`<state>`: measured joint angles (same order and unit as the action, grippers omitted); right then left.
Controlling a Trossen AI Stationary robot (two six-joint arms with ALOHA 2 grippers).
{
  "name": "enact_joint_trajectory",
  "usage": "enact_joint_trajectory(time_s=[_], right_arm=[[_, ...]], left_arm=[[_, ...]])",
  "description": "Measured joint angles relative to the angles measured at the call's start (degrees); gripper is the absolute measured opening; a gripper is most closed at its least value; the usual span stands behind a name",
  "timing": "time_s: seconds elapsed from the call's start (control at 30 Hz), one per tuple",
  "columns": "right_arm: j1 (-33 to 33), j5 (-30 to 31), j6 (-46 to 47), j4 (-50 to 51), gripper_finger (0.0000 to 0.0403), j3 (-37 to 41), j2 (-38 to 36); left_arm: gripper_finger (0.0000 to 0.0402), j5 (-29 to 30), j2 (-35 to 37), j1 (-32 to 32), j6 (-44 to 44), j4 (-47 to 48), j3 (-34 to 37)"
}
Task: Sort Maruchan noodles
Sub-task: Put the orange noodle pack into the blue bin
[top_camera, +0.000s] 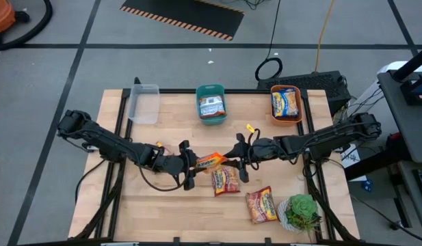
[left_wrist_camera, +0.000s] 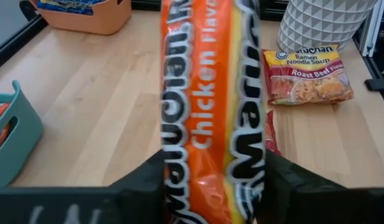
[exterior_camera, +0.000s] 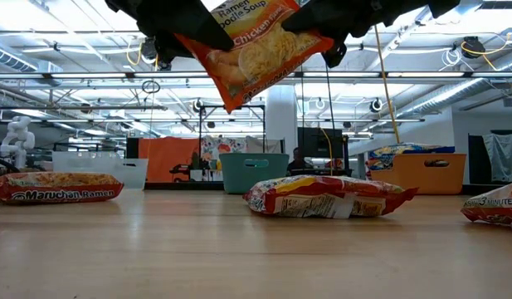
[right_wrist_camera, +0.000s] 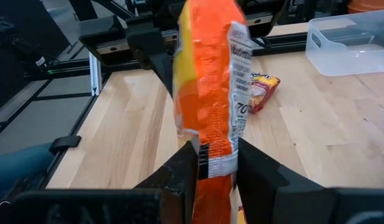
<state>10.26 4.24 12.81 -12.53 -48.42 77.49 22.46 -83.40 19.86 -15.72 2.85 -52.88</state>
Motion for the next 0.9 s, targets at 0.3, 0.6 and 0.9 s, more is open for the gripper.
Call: enact_joint_trajectory(time_s=[0.3, 0.6, 0.9], right_arm=[[0.0, 0.19, 0.13, 0.03, 0.0082, 0.0, 0.0], [0.26, 0.17, 2.14, 0.12, 0.0124, 0.0, 0.0], [0.24, 1.78, 1.66, 2.93, 0.021, 0.0, -4.43]], left_arm=[[0.0126, -0.11, 0.0, -0.41, 0.48, 0.36, 0.0], [0.0124, -1.71, 0.02, -0.49, 2.15, 1.74, 0.0], [0.0123, -2.17, 0.02, -0.35, 6.15, 2.42, 0.0]])
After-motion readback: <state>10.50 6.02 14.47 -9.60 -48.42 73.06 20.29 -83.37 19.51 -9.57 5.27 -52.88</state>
